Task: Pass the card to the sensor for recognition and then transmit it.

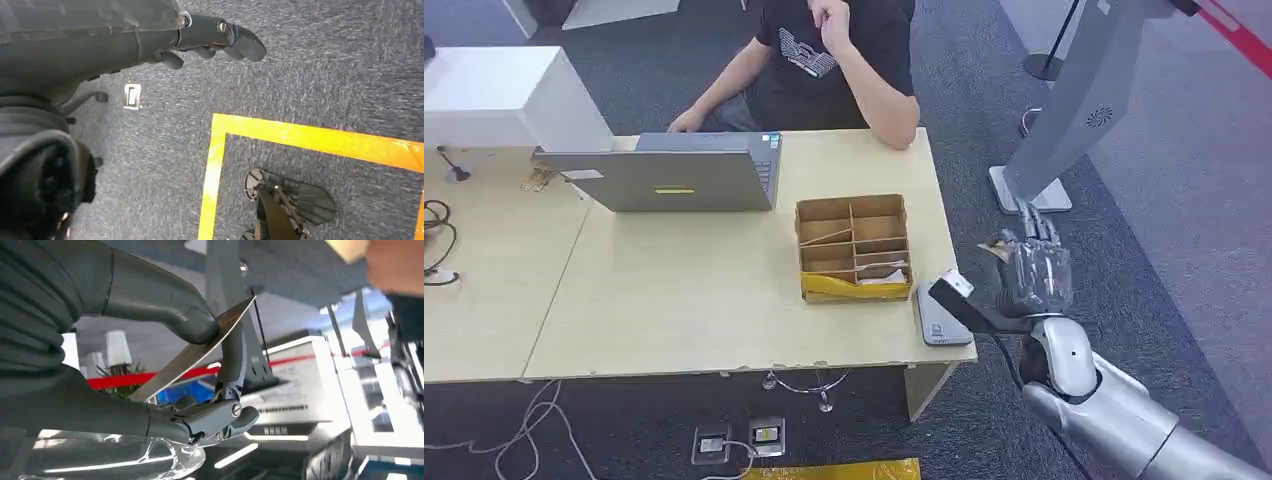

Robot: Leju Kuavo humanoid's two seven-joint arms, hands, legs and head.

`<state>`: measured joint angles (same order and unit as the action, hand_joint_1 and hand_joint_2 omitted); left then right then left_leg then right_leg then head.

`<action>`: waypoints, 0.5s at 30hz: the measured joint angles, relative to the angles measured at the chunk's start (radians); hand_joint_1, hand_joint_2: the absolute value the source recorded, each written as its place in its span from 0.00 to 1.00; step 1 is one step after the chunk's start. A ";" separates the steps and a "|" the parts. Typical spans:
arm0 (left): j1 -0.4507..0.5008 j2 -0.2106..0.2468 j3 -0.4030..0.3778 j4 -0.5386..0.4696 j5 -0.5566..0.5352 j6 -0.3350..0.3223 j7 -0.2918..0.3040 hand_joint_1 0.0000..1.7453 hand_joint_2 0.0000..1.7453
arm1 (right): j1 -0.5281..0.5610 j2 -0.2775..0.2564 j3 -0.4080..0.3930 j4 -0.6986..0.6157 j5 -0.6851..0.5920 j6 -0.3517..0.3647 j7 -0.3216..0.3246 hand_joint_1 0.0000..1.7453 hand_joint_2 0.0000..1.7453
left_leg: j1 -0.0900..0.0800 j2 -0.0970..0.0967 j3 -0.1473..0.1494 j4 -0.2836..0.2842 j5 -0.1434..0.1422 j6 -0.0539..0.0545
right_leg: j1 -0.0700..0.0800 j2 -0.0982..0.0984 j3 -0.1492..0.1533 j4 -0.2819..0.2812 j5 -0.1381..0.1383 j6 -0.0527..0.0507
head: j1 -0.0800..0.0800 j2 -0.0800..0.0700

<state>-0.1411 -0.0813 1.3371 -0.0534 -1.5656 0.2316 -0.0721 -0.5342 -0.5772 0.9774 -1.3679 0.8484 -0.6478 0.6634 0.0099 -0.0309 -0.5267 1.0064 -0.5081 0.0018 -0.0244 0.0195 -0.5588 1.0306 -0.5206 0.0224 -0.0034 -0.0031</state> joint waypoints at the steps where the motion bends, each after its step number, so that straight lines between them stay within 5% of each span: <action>1: 0.000 0.000 0.000 0.000 0.000 0.000 0.000 0.00 0.00 | -0.010 -0.003 -0.013 -0.017 0.017 0.010 0.003 1.00 1.00 | 0.000 0.000 0.000 0.000 0.000 0.000 | 0.000 0.000 0.000 0.000 0.000 0.000 | 0.000 0.000; 8: -0.009 -0.003 -0.001 0.000 0.000 0.002 0.000 0.00 0.00 | -0.105 0.004 -0.061 -0.100 -0.010 0.125 -0.040 1.00 1.00 | 0.000 0.000 0.000 0.000 0.001 0.000 | 0.000 0.000 0.000 0.000 0.001 -0.001 | 0.000 0.000; 15: -0.017 -0.016 -0.001 0.000 0.000 0.004 0.004 0.00 0.00 | -0.151 0.093 -0.039 -0.091 -0.037 0.147 -0.113 1.00 1.00 | 0.001 0.000 0.000 0.000 0.001 0.000 | 0.001 0.000 0.000 0.001 0.001 -0.001 | 0.000 0.000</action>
<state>-0.1581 -0.0969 1.3359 -0.0534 -1.5656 0.2357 -0.0683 -0.6850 -0.4843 0.9380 -1.4588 0.8114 -0.5013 0.5505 0.0105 -0.0307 -0.5271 1.0062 -0.5074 0.0017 -0.0239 0.0194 -0.5587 1.0312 -0.5194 0.0214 -0.0038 -0.0031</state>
